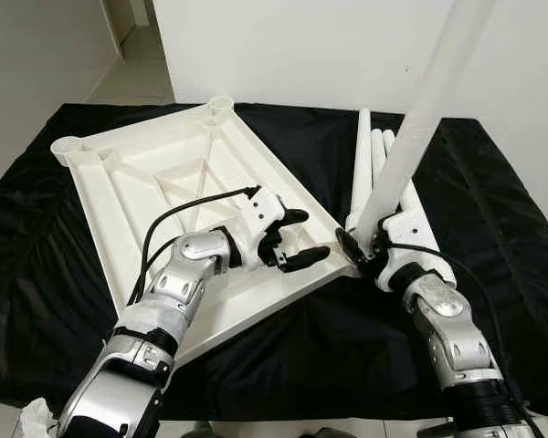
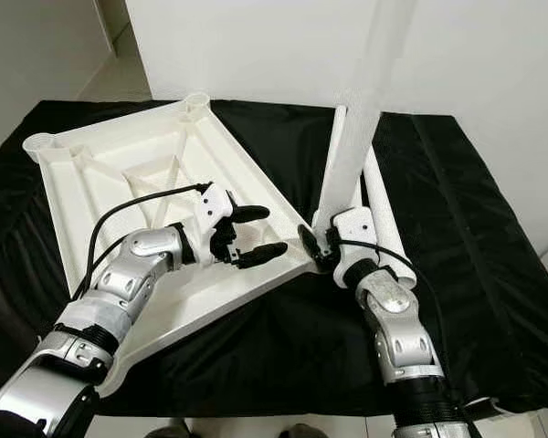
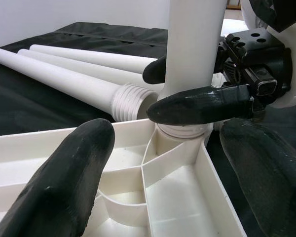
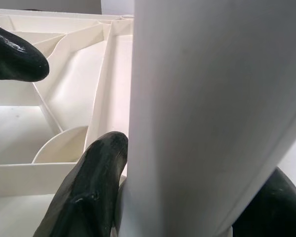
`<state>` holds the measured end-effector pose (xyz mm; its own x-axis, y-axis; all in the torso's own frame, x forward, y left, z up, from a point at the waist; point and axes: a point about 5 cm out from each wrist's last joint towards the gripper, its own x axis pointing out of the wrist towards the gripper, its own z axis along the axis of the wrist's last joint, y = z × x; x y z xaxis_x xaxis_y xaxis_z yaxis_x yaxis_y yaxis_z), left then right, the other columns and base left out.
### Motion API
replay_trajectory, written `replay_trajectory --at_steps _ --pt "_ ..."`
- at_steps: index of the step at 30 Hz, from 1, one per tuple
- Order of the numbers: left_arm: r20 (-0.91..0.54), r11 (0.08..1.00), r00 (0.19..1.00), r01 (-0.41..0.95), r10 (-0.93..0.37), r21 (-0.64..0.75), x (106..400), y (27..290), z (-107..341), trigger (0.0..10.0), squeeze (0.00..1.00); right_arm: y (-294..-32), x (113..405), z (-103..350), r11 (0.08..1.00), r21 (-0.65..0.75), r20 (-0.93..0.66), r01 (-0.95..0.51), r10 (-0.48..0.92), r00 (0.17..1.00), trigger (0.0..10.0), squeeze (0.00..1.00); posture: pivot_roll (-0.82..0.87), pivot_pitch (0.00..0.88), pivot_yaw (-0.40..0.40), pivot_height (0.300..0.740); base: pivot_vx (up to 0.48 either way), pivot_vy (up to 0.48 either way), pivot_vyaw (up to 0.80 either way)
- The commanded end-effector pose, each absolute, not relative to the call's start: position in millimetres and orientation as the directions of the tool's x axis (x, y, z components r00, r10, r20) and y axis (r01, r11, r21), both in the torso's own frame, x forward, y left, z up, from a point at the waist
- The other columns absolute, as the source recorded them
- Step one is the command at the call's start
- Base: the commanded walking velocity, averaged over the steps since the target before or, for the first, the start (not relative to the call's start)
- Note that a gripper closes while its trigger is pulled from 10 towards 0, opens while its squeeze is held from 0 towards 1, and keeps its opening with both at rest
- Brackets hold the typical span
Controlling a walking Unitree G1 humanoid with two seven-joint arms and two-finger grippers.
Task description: Building children table
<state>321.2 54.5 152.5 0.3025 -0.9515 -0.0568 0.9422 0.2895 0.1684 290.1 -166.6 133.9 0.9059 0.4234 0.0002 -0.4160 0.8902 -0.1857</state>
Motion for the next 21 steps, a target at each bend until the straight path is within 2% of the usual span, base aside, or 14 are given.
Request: replay_trajectory --at_steps 1,2,3,12,13,18,20,21 --pt "-0.065 0.268 0.283 0.947 -0.957 0.178 321.7 53.4 154.3 10.0 0.0 -169.5 289.2 126.4 0.895 -0.174 -0.028 -0.411 0.413 0.91 0.0 0.0 -0.05 0.0 0.017 0.74 0.0 0.0 0.0" --pt "-0.065 0.267 0.282 0.947 -0.957 0.178 321.5 53.3 154.5 10.0 0.0 -169.8 288.8 126.6 0.9 -0.17 -0.024 -0.402 0.404 0.914 2.1 0.0 -0.06 0.0 0.019 0.74 0.0 0.0 0.0" --pt "-0.065 0.265 0.28 0.948 -0.958 0.178 321.1 52.9 154.5 10.0 0.0 -170.0 288.7 127.1 0.906 -0.168 -0.021 -0.389 0.391 0.92 10.0 0.0 -0.06 0.0 0.018 0.74 0.0 0.0 0.0" --pt "-0.062 0.258 0.273 0.95 -0.96 0.177 320.1 50.6 155.5 10.0 0.0 -170.3 288.5 129.0 0.924 -0.166 -0.008 -0.345 0.348 0.937 10.0 0.0 -0.05 0.0 0.012 0.74 0.0 0.0 0.0" --pt "-0.059 0.251 0.265 0.951 -0.962 0.182 319.2 47.7 157.2 10.0 0.0 -164.7 285.8 130.8 0.951 -0.151 0.018 -0.27 0.275 0.961 10.0 0.0 -0.04 0.0 0.002 0.74 0.0 0.0 0.0" --pt "-0.058 0.249 0.264 0.951 -0.963 0.183 319.0 47.0 157.6 10.0 0.0 -162.2 284.5 131.5 0.959 -0.141 0.029 -0.246 0.253 0.967 10.0 0.0 -0.04 0.0 0.002 0.74 0.0 0.0 0.0" --pt "-0.062 0.252 0.267 0.95 -0.962 0.182 318.5 48.6 157.1 10.0 0.0 -146.8 279.6 131.0 0.985 -0.091 0.046 -0.147 0.151 0.987 10.0 0.0 -0.03 0.0 -0.01 0.74 0.0 0.0 0.0" --pt "-0.062 0.252 0.267 0.95 -0.962 0.182 318.5 48.6 157.1 10.0 0.0 -146.8 279.6 131.0 0.985 -0.091 0.046 -0.147 0.151 0.987 10.0 0.0 -0.03 0.0 -0.01 0.74 0.0 0.0 0.0"
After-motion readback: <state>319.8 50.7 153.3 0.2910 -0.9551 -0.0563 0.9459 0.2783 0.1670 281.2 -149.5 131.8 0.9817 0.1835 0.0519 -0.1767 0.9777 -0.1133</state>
